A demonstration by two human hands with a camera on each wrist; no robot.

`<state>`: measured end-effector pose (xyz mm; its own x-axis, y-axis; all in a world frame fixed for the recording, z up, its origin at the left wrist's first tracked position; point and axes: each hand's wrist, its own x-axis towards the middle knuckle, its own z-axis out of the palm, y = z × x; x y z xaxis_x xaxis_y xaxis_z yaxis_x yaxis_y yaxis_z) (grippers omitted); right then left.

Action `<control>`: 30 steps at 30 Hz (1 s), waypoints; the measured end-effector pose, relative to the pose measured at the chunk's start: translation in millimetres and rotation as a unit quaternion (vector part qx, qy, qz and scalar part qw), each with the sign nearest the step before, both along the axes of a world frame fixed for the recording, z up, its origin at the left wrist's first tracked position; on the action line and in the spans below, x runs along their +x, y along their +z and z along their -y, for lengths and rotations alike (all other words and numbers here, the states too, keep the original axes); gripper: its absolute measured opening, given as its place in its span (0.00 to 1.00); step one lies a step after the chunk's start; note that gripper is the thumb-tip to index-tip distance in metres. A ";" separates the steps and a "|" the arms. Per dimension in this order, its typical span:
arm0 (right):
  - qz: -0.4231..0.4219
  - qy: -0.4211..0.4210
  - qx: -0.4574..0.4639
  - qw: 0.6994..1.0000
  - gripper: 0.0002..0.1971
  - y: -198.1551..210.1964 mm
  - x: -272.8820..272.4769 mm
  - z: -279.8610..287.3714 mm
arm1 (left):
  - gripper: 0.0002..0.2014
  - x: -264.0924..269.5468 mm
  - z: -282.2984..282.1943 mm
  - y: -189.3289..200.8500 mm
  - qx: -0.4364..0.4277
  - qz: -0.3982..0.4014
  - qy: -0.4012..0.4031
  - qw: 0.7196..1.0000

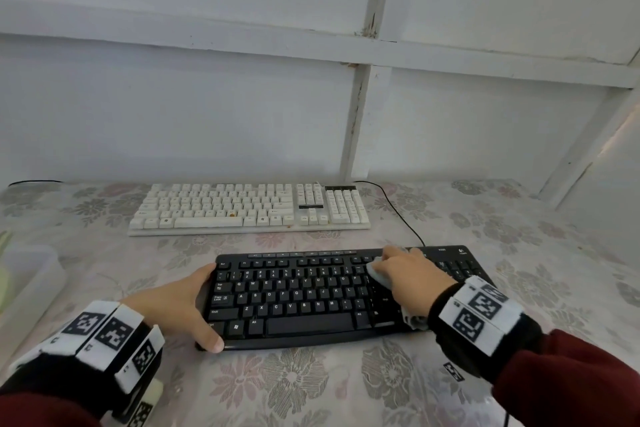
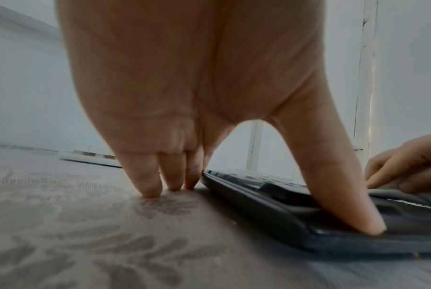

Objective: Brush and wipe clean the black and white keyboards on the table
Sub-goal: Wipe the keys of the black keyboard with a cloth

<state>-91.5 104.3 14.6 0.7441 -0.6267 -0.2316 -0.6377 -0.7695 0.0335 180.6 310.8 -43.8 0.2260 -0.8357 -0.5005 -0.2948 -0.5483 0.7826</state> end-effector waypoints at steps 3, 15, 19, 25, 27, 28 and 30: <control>-0.026 -0.044 -0.016 0.999 0.17 0.6 -7.7 21.4 | 0.67 1.8 0.0 -3.2 0.007 -0.005 0.005 1.000; 0.033 -0.061 -0.060 0.996 0.17 -19.3 -47.8 39.7 | 0.72 8.6 -0.4 -10.5 0.013 0.008 0.004 1.000; -0.008 -0.114 -0.090 0.989 0.17 -11.6 -75.6 59.9 | 0.71 7.2 -0.3 -10.1 0.009 0.005 0.004 1.000; -0.045 -0.180 -0.087 0.979 0.10 -7.2 -98.5 93.6 | 0.70 3.2 0.7 -6.8 -0.008 -0.019 0.007 1.000; -0.016 -0.178 -0.074 0.981 0.14 -2.6 -94.6 95.5 | 0.71 3.1 0.5 -7.1 -0.010 -0.029 0.013 0.999; 0.014 -0.163 -0.066 0.984 0.14 -2.1 -89.9 95.0 | 0.72 2.8 0.3 -6.9 -0.010 -0.035 0.016 0.999; 0.057 -0.111 -0.054 0.991 0.10 -5.3 -75.2 85.1 | 0.72 2.6 0.0 -7.2 -0.009 -0.042 0.021 0.999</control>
